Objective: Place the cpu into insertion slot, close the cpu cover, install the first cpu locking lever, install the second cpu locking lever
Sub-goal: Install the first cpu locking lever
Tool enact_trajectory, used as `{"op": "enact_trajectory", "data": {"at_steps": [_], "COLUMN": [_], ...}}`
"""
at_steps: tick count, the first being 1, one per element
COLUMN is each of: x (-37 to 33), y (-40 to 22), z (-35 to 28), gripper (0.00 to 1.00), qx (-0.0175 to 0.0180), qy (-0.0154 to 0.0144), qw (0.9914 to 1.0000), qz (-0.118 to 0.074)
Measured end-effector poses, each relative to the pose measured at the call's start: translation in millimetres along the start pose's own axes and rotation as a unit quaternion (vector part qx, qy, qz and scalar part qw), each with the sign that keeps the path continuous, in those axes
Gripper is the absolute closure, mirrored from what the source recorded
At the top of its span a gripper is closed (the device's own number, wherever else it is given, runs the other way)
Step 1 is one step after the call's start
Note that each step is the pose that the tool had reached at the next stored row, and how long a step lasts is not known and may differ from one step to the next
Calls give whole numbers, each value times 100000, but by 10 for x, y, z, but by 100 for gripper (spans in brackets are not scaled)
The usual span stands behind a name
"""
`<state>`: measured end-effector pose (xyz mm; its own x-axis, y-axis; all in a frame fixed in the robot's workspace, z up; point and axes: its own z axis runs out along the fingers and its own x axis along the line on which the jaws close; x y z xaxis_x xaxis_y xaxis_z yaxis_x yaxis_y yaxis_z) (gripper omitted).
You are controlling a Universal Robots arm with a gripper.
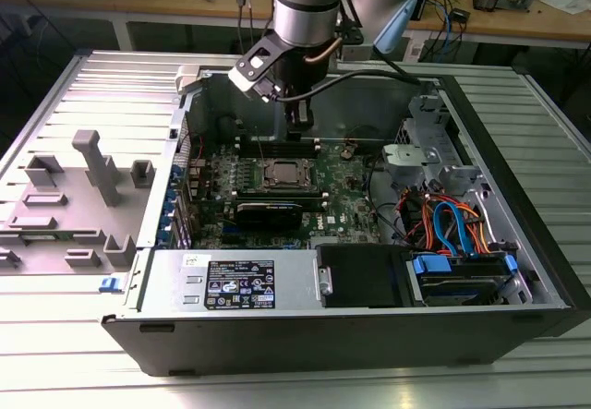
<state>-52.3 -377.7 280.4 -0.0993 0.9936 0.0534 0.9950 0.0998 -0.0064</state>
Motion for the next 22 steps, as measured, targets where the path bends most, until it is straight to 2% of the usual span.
{"op": "enact_trajectory", "data": {"at_steps": [7, 9, 11, 13, 15, 18, 19, 22], "x": [1, 0, 1, 1, 1, 1, 1, 1], "y": [0, 0, -1, 0, 0, 0, -1, -1], "z": [-15, -15, -15, -15, -15, -15, -15, -14], "gripper": [89, 89, 89, 89, 89, 89, 89, 89], "qx": [33, 136, 261, 406, 501, 660, 693, 825], "qy": [-10, -21, -35, -54, -64, -86, -89, -103], "qw": [99999, 99971, 99890, 99720, 99567, 99249, 99167, 98808], "qz": [-462, -2391, -4671, -7468, -9282, -12217, -12863, -15374]}}
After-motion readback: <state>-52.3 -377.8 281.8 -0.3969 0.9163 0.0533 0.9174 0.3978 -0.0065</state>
